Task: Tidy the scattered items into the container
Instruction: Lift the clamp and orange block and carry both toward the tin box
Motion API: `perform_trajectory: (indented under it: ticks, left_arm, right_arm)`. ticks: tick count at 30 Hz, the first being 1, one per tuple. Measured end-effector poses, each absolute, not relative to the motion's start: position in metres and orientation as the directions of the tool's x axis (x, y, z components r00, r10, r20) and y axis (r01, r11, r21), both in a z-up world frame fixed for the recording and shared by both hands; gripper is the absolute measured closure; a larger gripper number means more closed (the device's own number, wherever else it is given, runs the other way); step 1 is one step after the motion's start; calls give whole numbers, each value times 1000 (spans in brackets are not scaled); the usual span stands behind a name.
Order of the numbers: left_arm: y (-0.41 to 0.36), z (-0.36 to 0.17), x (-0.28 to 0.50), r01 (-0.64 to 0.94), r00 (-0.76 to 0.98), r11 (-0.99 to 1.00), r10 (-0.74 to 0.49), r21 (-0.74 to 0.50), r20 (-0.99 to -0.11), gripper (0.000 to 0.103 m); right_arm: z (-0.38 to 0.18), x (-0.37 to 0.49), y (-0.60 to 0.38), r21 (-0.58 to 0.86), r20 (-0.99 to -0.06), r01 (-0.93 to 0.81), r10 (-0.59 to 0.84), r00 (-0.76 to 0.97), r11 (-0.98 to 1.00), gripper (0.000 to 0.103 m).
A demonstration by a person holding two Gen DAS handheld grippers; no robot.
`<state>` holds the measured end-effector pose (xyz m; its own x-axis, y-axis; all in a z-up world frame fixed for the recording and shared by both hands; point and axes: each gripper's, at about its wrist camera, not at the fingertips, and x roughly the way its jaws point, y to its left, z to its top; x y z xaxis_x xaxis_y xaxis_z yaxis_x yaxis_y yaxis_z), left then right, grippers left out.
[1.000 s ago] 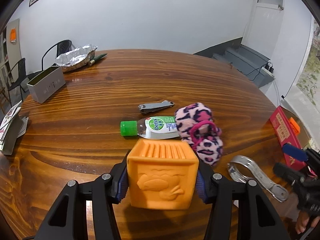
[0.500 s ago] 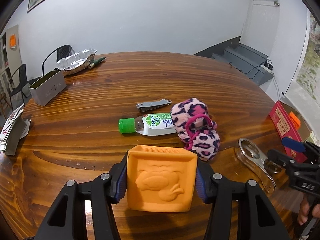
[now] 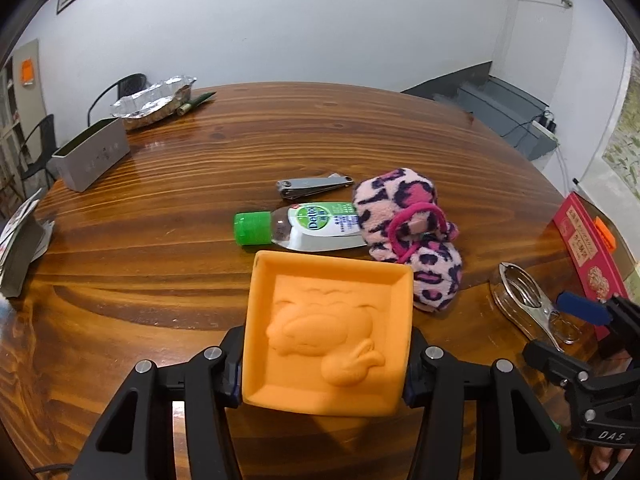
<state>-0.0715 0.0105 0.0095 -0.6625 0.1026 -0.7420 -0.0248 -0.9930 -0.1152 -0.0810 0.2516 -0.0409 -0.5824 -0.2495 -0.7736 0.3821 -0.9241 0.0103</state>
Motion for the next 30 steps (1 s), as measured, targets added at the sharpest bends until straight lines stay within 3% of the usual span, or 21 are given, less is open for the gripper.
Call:
perform_trajectory:
  ticks: [2,4,6,7,30]
  left_arm:
    - [9,14,-66,-22,-675,-992,106,-124,-730,48]
    - [8,23,-59,-20,-700,-991,106,-129,-706,48]
    - [9,32,-53,-27,-723,-991,108,-127,-683,48]
    - [10,34,-52,-32,-728,-991,112,-130,-676,48]
    - [43,30,-46,-171,-690,-973,229,-154,-687,48]
  right_arm:
    - [-47,-82,250,2,-788,386,-239,-568,-923,25]
    - [-51,-83,248,-16,-790,384,-224,-570,-923,33]
    - [-49,-82,249,-16,-785,382,-225,-578,-924,55]
    - [-49,-82,248,-17,-784,379,-223,-580,-925,58]
    - [-29,-77,262,50,-734,327,-257,-629,-944,64]
